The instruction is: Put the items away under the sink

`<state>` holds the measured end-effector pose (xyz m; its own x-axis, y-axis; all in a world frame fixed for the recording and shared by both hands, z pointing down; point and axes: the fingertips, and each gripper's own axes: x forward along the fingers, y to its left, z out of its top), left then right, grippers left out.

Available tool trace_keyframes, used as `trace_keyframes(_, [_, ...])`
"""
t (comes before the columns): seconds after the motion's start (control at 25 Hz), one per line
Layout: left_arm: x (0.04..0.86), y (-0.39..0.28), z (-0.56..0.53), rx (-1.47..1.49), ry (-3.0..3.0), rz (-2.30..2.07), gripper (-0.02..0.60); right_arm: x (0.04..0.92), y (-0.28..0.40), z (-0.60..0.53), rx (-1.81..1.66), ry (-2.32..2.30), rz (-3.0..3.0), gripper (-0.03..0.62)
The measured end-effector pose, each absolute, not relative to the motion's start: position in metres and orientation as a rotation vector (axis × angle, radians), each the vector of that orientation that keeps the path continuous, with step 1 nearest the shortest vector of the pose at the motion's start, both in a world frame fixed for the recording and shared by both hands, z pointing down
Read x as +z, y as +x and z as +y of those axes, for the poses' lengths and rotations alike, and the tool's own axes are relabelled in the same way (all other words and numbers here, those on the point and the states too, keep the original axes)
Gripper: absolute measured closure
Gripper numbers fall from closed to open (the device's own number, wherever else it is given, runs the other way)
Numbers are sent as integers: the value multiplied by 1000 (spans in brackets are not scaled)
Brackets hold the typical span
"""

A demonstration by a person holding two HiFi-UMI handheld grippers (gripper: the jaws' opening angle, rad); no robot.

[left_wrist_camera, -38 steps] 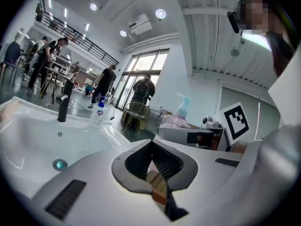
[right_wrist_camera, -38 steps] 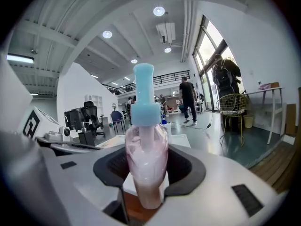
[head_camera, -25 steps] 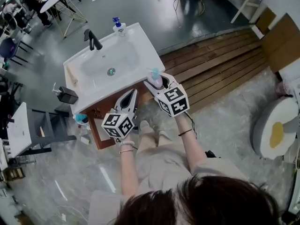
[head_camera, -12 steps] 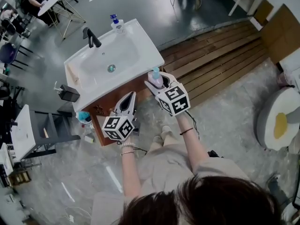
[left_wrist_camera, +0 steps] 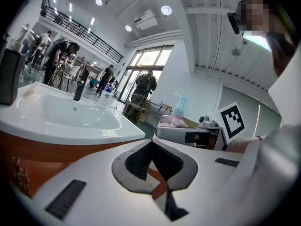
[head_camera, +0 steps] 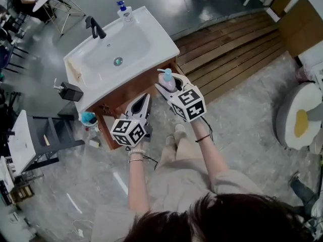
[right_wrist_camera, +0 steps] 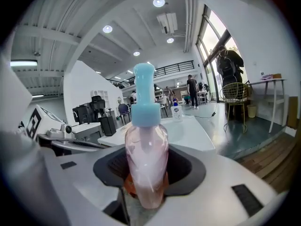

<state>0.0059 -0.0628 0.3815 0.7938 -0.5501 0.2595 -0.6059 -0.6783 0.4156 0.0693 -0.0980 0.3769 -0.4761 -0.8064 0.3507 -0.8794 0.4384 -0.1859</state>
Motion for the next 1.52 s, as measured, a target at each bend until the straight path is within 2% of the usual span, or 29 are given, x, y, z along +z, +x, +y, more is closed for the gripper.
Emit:
trace_keyframes(0.44, [425, -9, -63, 207, 2518, -825, 580, 414, 68, -99, 485, 1472, -2472, 393])
trace_keyframes(1.52, [610, -4, -105, 243, 2490, -898, 578, 609, 54, -143, 489, 1360, -2513, 393])
